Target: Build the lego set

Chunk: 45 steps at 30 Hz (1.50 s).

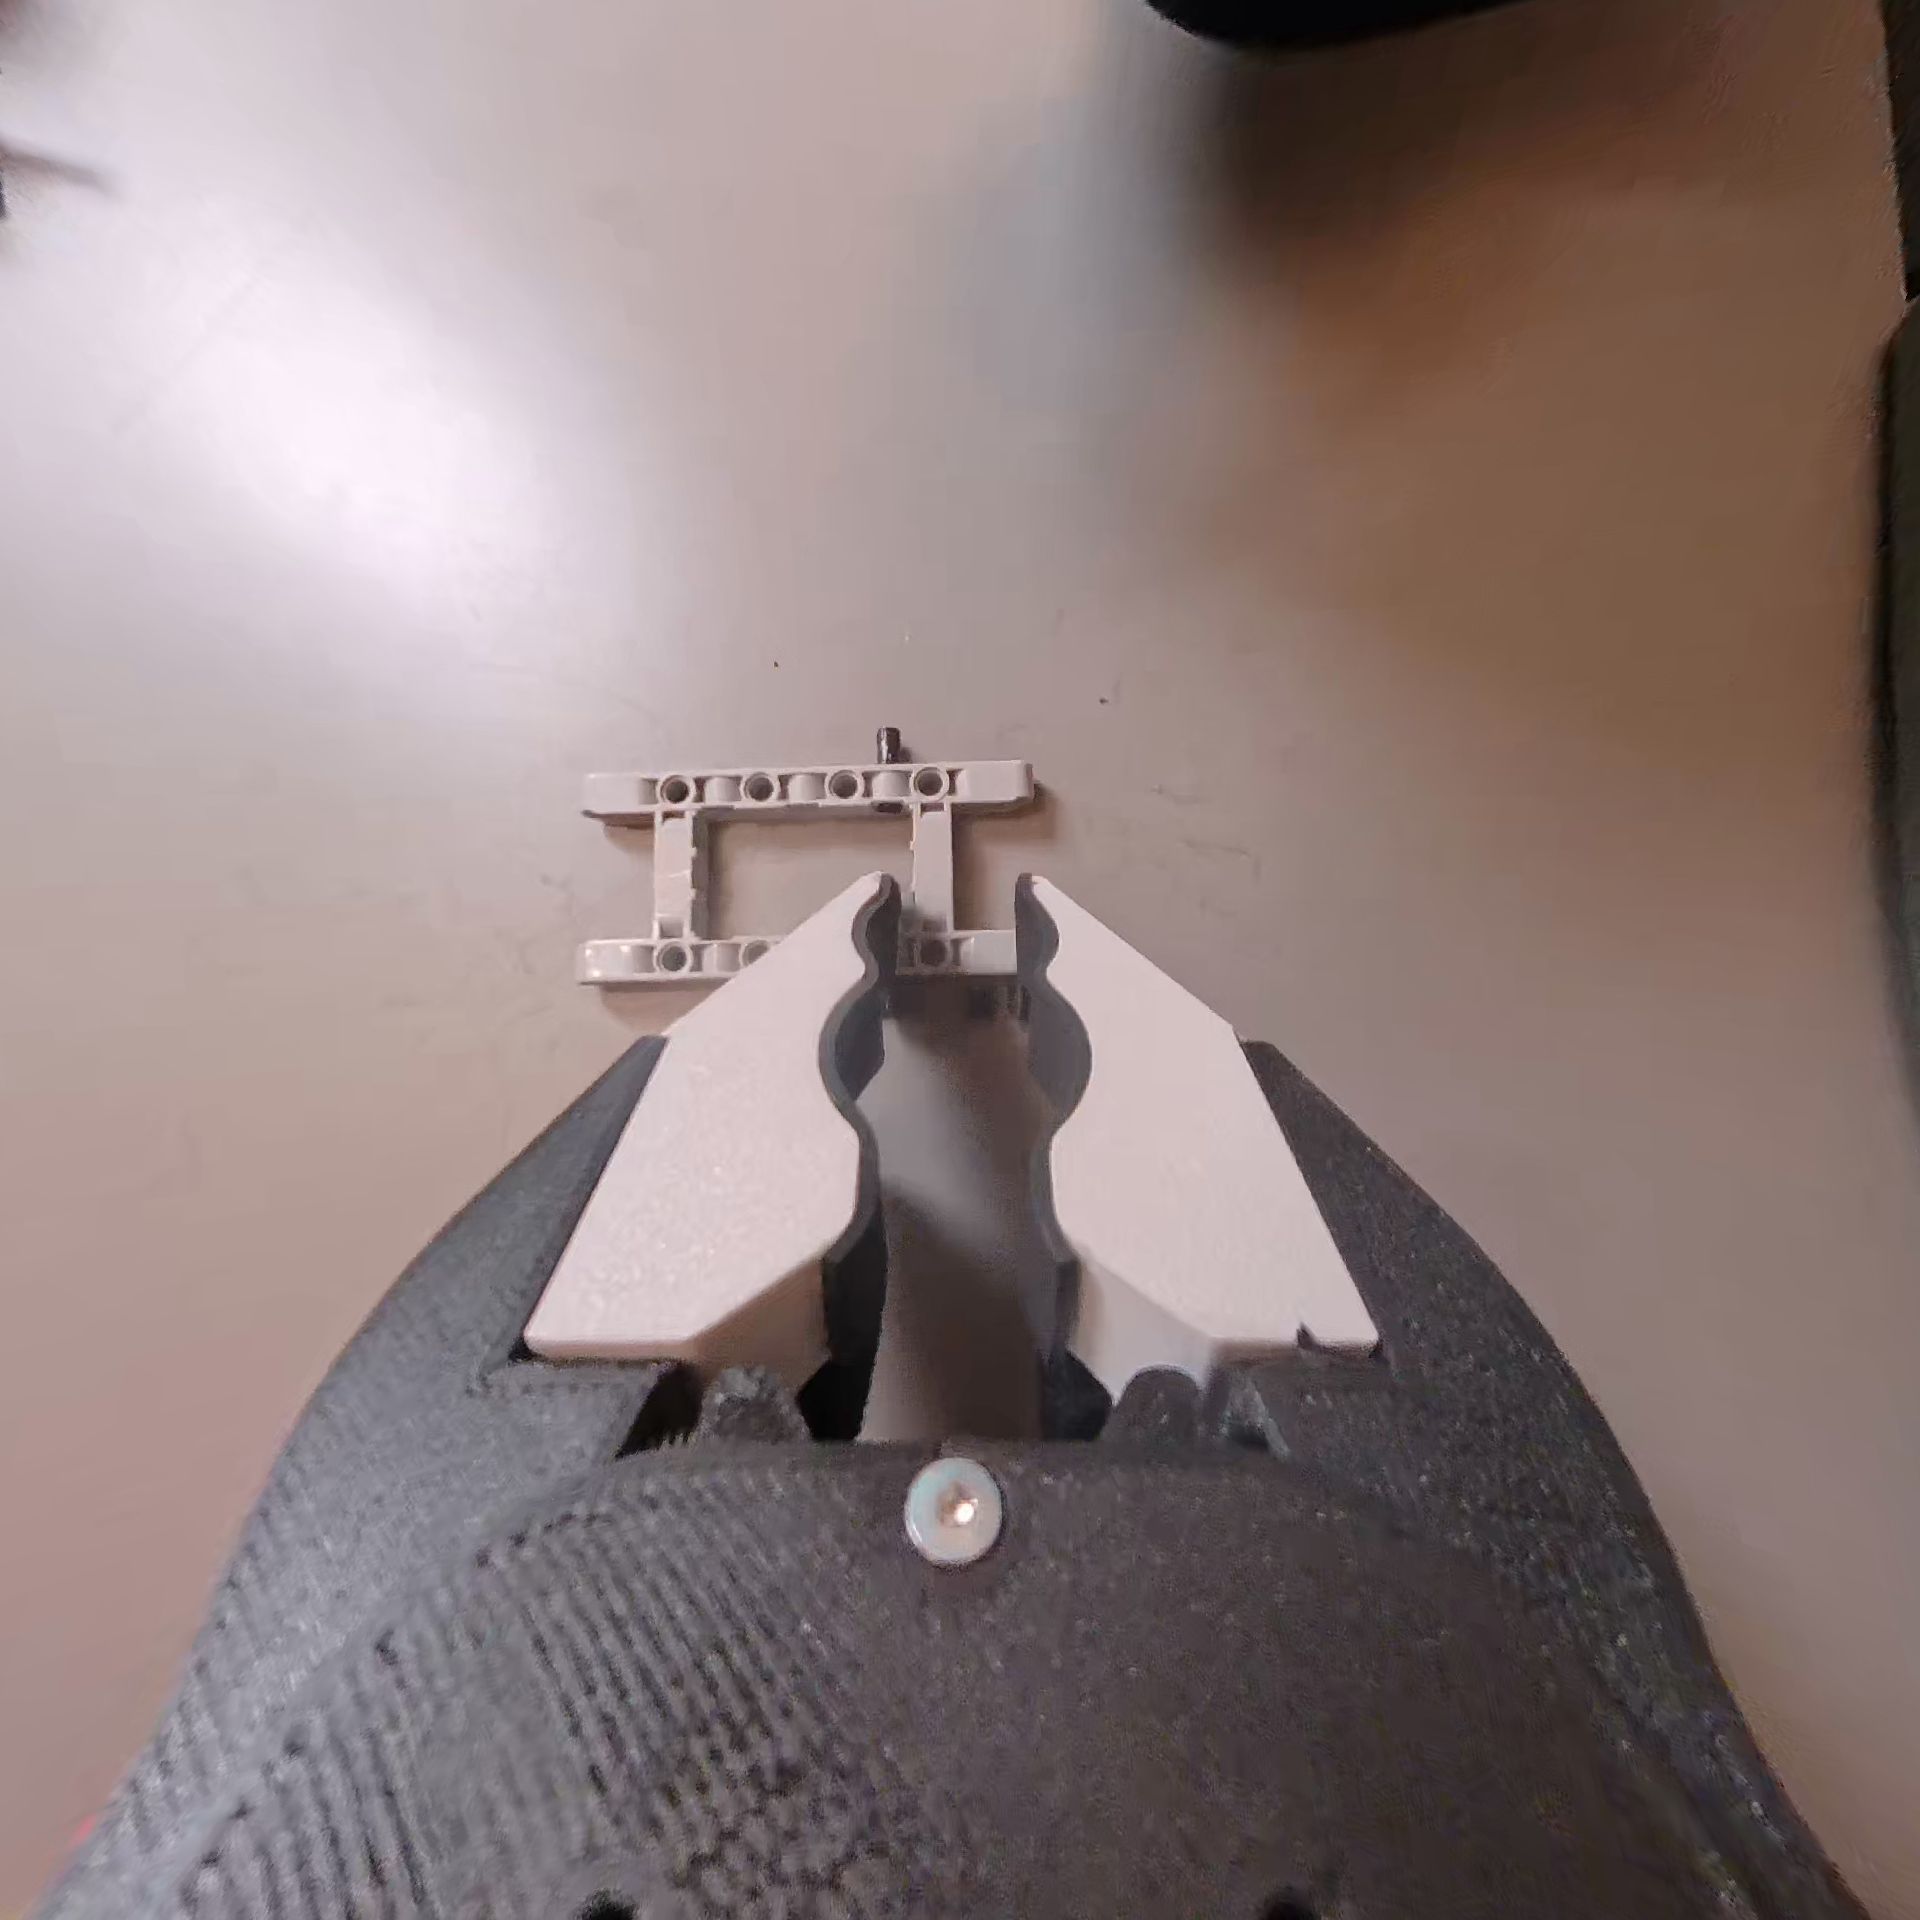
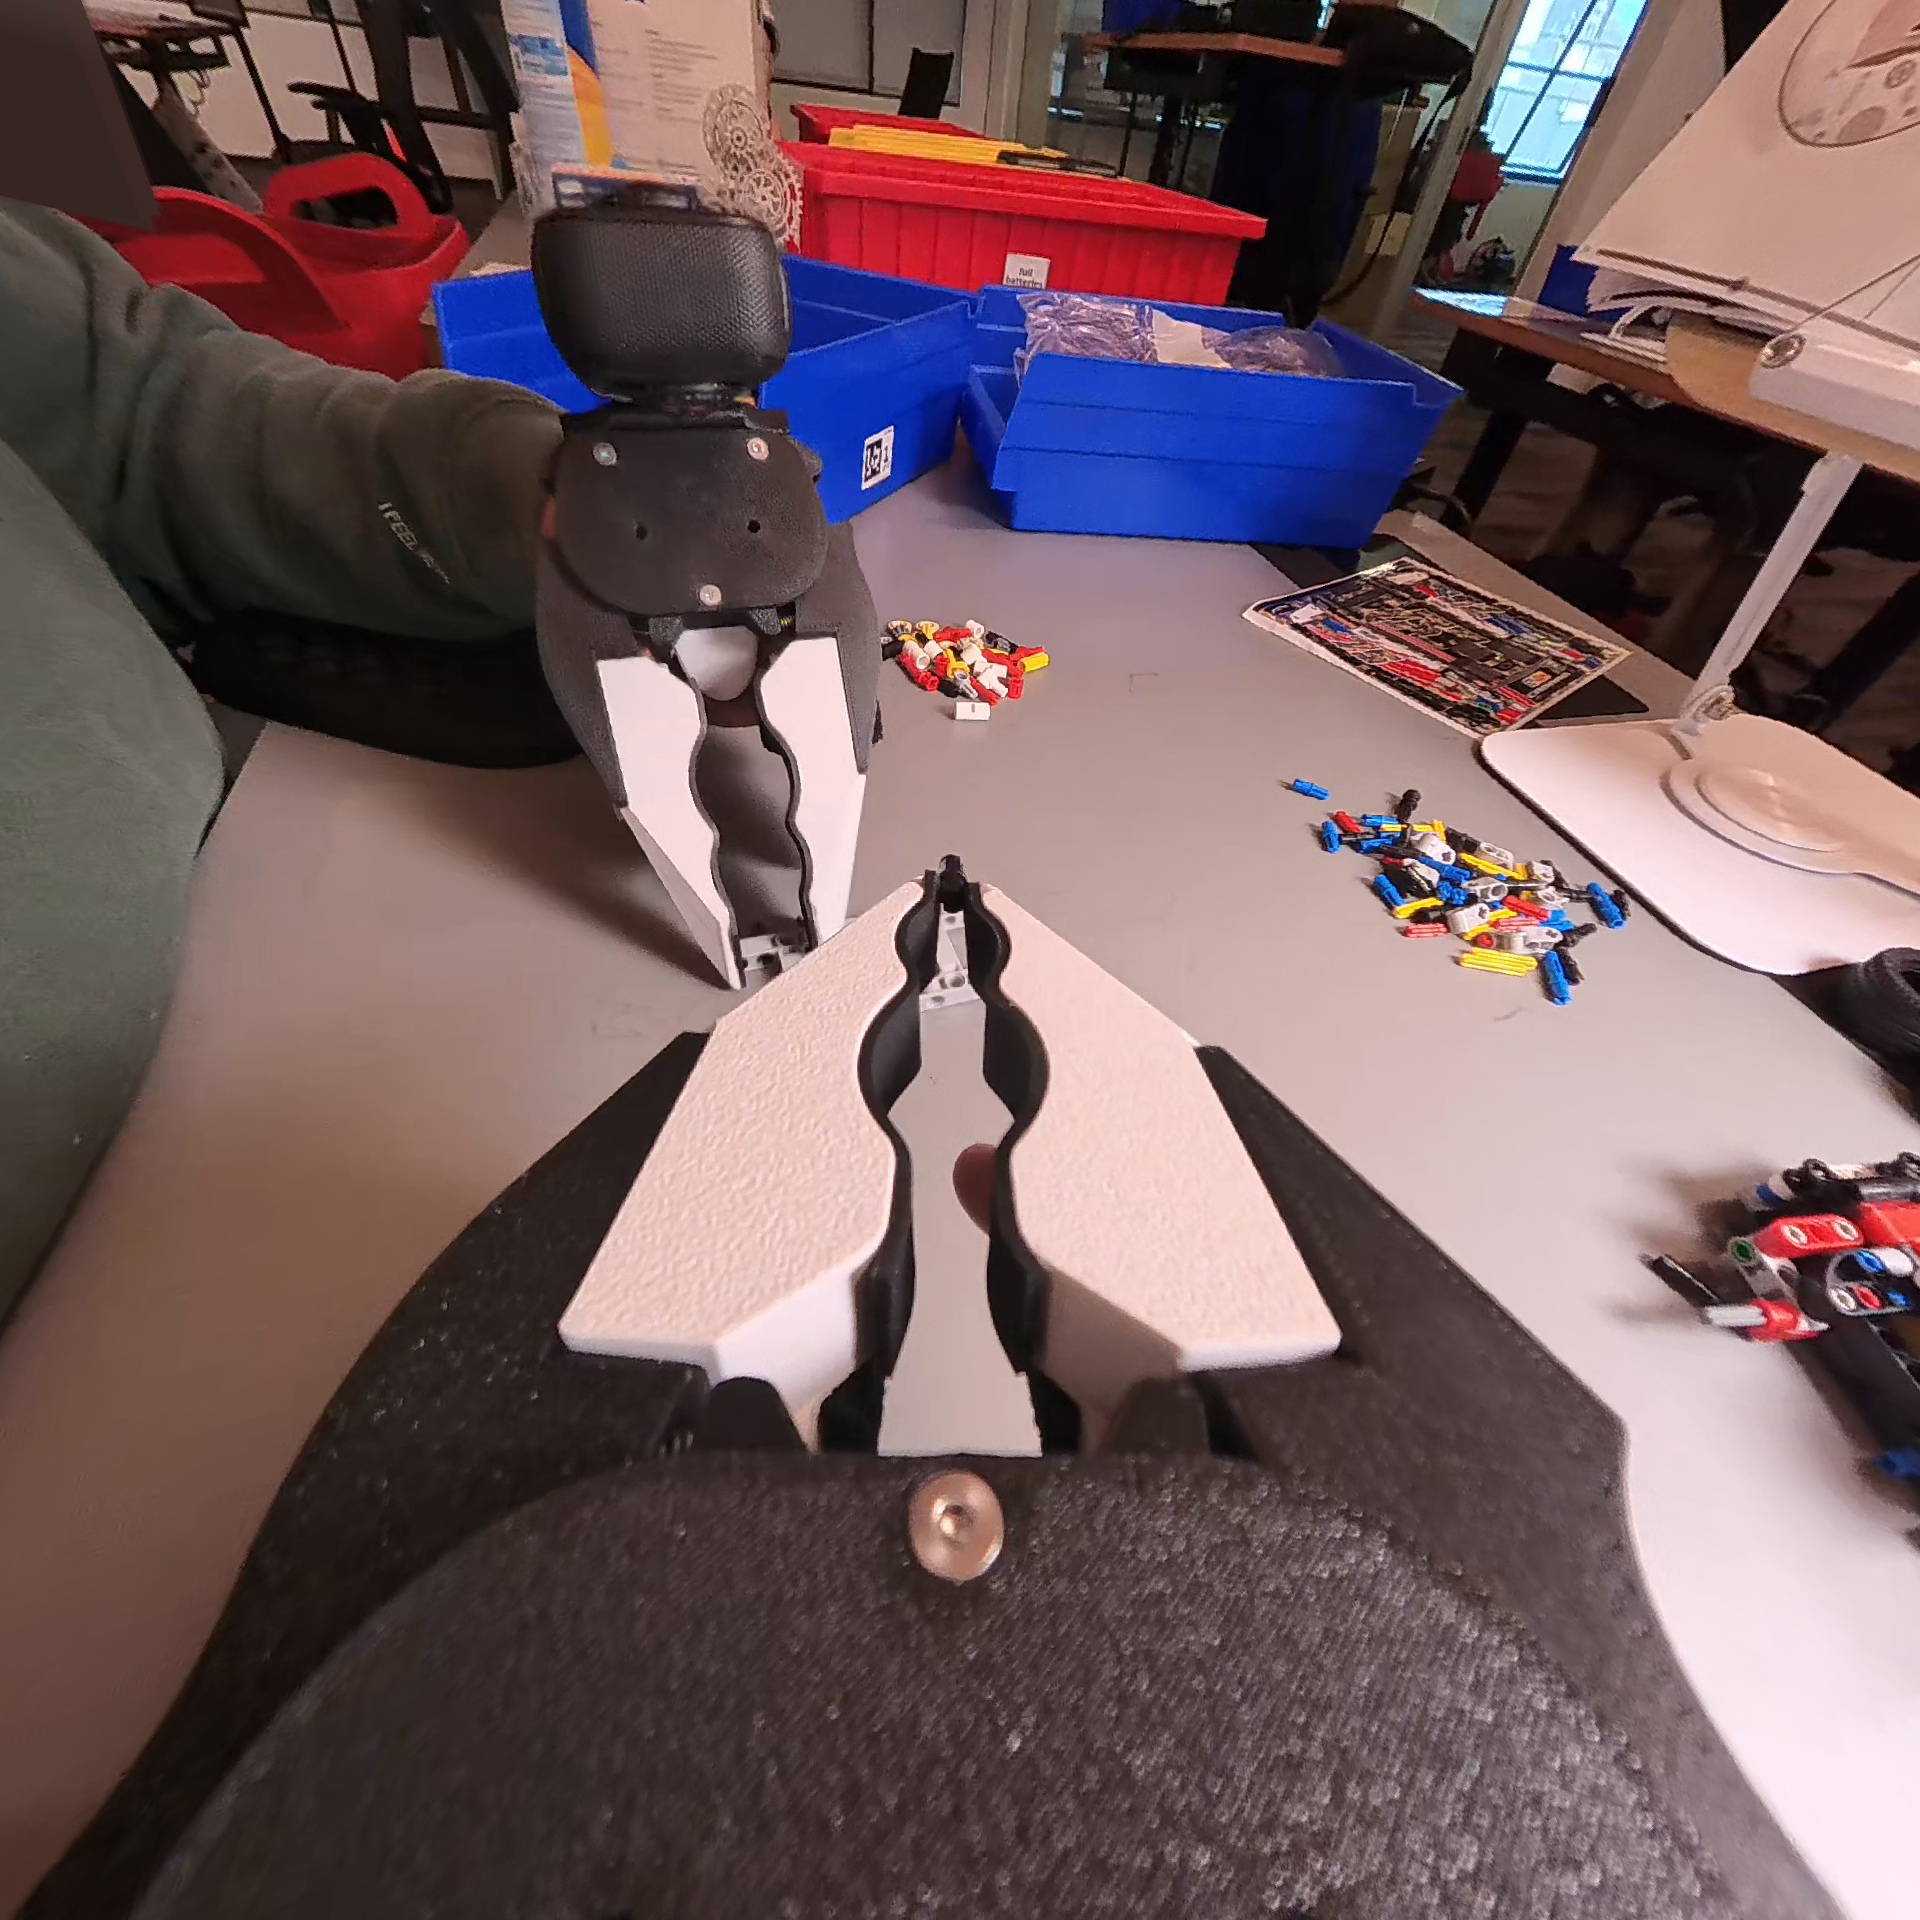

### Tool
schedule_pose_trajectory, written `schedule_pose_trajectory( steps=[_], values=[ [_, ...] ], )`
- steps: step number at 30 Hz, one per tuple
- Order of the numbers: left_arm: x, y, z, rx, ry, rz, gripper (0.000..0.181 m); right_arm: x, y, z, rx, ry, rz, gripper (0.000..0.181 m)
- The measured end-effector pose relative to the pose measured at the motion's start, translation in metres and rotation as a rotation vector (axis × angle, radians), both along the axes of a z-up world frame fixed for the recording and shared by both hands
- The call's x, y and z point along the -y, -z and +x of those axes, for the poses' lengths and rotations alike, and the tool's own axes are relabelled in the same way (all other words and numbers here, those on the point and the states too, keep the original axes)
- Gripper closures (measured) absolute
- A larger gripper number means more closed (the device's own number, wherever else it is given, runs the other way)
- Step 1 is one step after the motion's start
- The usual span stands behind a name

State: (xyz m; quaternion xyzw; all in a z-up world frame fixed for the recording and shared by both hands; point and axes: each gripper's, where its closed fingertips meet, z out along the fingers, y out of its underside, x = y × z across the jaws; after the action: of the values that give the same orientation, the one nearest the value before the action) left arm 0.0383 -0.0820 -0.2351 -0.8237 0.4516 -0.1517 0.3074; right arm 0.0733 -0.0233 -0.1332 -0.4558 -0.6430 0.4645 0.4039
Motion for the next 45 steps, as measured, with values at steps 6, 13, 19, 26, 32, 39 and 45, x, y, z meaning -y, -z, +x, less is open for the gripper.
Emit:
schedule_pose_trajectory(
  steps=[6, 13, 19, 26, 32, 39, 45],
  values=[
    [-0.001, 0.001, 0.001, 0.002, -0.004, -0.017, 0.165, 0.001, 0.001, 0.003, -0.005, 0.001, -0.006, 0.178],
    [0.001, 0.001, 0.003, 0.054, -0.012, -0.054, 0.171, 0.006, 0.005, 0.002, 0.014, -0.018, -0.016, 0.178],
    [-0.002, 0.001, 0.004, 0.063, -0.040, -0.061, 0.172, 0.012, 0.014, 0.000, 0.047, -0.036, -0.019, 0.178],
    [-0.009, -0.022, 0.014, 0.244, -0.015, 0.048, 0.176, 0.016, 0.013, -0.001, 0.031, -0.052, -0.047, 0.178],
    [-0.011, -0.095, 0.019, 0.641, 0.024, 0.267, 0.176, 0.019, -0.026, 0.005, -0.129, -0.081, -0.169, 0.178],
    [-0.009, -0.095, 0.024, 0.622, 0.048, 0.308, 0.176, 0.036, -0.019, 0.003, -0.080, -0.137, -0.137, 0.178],
    [-0.009, -0.082, 0.027, 0.540, 0.053, 0.297, 0.176, 0.045, 0.001, 0.004, 0.026, -0.178, -0.082, 0.178]
  ],
)
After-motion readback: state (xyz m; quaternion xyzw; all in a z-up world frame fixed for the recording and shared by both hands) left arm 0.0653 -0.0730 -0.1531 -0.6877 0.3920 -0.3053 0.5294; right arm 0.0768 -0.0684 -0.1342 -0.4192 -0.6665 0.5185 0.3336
